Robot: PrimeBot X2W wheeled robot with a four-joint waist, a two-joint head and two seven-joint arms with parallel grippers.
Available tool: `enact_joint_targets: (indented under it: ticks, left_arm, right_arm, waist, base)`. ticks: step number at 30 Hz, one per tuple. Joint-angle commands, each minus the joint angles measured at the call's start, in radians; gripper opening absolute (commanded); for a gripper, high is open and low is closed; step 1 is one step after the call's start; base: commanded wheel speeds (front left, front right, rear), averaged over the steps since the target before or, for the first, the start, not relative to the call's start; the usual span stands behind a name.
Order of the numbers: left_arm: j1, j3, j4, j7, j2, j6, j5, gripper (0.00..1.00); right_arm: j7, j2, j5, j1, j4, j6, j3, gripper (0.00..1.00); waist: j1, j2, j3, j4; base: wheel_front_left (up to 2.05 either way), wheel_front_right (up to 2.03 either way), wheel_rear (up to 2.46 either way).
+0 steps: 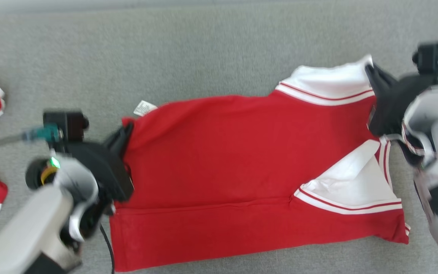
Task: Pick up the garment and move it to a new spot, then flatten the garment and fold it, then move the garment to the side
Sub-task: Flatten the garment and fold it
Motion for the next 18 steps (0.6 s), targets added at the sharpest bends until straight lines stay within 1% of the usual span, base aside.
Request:
enact_joint_targets:
  ticks: [1, 4, 8, 12, 18]
  left_arm:
    - [0.028, -0.003, -0.004, -0.015, -0.005, 0.006, 0.007, 0.0]
    - [0.106, 0.003, -0.016, -0.071, -0.028, 0.022, -0.009, 0.0]
    - [0.193, 0.033, -0.016, -0.151, -0.066, 0.05, -0.042, 0.0]
    - [0.256, 0.036, -0.005, -0.217, -0.097, 0.067, -0.042, 0.0]
    - [0.318, 0.034, 0.019, -0.263, -0.113, 0.066, -0.044, 0.0]
  right_arm:
    - [0.0, -0.013, 0.007, 0.027, -0.017, -0.002, -0.002, 0.0]
    - [0.014, -0.042, 0.026, 0.139, -0.108, -0.002, -0.014, 0.0]
    - [0.046, -0.06, 0.036, 0.274, -0.217, -0.002, -0.067, 0.0]
    - [0.085, -0.046, 0.021, 0.401, -0.331, -0.002, -0.137, 0.0]
    - [0.193, -0.007, -0.014, 0.565, -0.492, -0.002, -0.227, 0.0]
  waist:
    - [0.0001, 0.0, -0.049, 0.009]
    - [0.0001, 0.0, -0.077, 0.013]
    - [0.0001, 0.0, -0.109, 0.021]
    - [0.0001, 0.0, -0.135, 0.028]
    - [0.0001, 0.0, -0.162, 0.032]
  base:
    - [0.0, 0.0, 0.0]
    - [0.0, 0.0, 0.0]
    - [0.0, 0.0, 0.0]
    - [0.0, 0.0, 0.0]
    - [0.0, 0.0, 0.0]
